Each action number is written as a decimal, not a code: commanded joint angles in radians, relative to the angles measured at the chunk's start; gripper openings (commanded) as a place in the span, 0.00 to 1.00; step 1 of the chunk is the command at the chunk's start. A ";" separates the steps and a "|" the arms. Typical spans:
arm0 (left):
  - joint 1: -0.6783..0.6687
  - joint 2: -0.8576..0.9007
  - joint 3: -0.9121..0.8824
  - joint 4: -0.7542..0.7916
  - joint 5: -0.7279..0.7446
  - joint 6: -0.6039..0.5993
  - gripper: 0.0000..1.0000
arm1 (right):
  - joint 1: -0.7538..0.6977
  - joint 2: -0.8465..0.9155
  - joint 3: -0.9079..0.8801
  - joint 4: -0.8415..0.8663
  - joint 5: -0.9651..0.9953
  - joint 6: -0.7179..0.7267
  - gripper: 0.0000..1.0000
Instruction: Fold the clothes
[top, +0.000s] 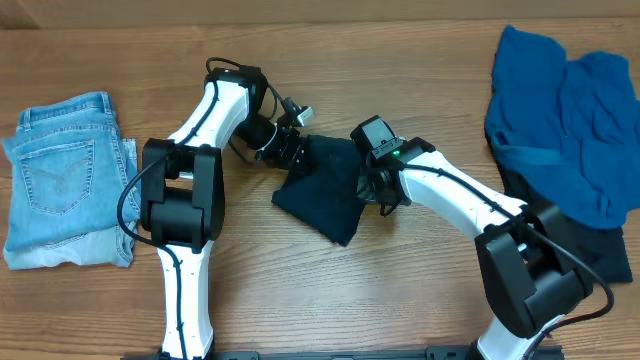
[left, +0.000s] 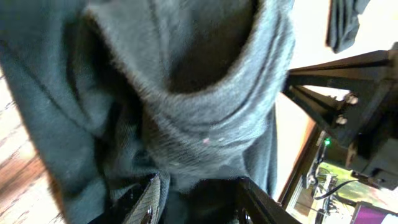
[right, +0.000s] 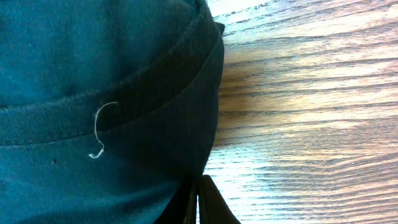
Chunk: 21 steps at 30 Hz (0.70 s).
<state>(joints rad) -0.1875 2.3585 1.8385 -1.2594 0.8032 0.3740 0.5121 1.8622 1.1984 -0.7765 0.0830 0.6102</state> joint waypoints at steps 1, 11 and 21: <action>0.023 0.009 -0.011 0.002 0.118 0.050 0.44 | -0.004 -0.005 0.000 0.003 0.022 0.011 0.05; 0.048 0.009 -0.011 -0.011 0.129 0.050 0.46 | -0.004 -0.005 0.000 0.003 0.022 0.011 0.05; 0.034 0.009 -0.031 -0.006 0.013 0.052 0.46 | -0.004 -0.005 0.000 0.003 0.021 0.011 0.05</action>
<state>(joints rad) -0.1509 2.3585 1.8343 -1.2667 0.8532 0.3992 0.5121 1.8622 1.1984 -0.7769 0.0830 0.6102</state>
